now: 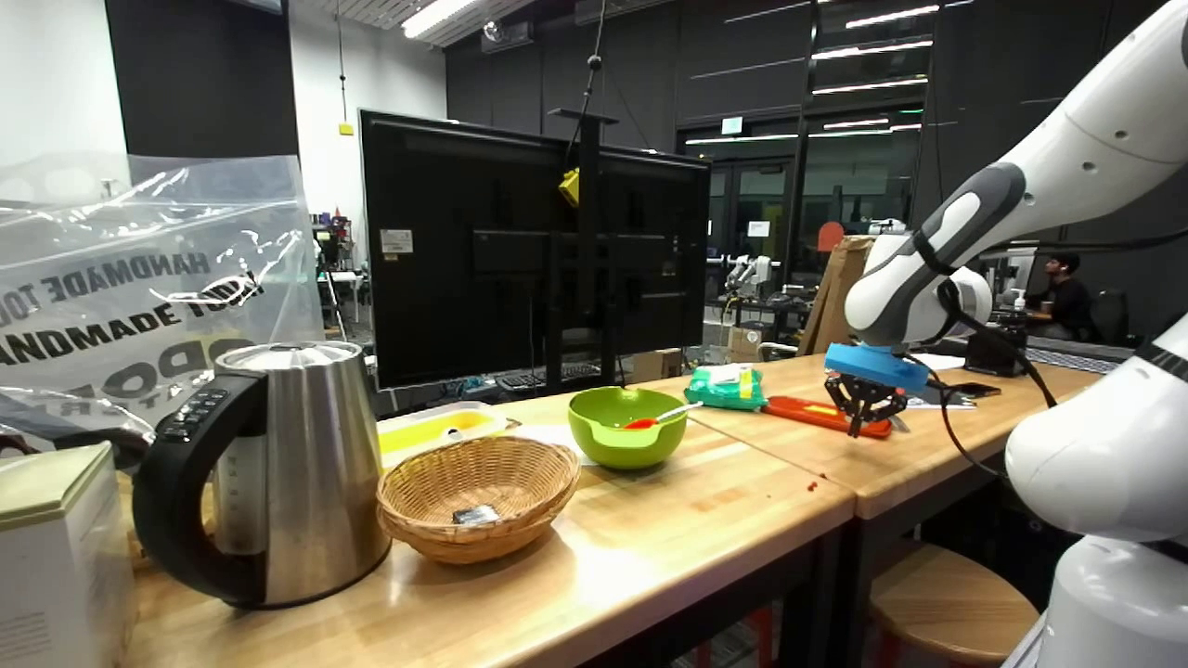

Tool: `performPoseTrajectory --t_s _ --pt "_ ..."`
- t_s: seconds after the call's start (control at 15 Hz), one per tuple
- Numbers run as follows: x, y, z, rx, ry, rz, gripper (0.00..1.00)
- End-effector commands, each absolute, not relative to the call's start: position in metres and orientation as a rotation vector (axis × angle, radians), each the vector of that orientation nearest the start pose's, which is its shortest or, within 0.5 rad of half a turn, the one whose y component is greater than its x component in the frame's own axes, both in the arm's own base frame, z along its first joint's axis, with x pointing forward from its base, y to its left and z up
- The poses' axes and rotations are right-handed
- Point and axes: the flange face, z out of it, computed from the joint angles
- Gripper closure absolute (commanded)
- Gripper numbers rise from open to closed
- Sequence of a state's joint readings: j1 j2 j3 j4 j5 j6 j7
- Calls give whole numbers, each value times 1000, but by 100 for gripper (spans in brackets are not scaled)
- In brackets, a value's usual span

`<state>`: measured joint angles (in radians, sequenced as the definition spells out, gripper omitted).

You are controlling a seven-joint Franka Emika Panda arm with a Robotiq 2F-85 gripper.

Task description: Turn the red lid to the left

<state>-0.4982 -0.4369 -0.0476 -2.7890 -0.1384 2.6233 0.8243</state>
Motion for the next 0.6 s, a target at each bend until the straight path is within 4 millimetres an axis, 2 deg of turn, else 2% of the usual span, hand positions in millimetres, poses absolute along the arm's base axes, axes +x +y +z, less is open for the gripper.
performPoseTrajectory --t_s 0.0,0.13,0.27,0.33,0.53 --pt "332 -192 383 -2493 1948 -536 100" --pt "334 -193 390 -2478 1978 -570 100" --pt "326 -192 389 -2464 1991 -580 100" --pt "332 -195 393 -2464 1991 -574 100" --pt "332 -194 388 -2460 1977 -544 100"
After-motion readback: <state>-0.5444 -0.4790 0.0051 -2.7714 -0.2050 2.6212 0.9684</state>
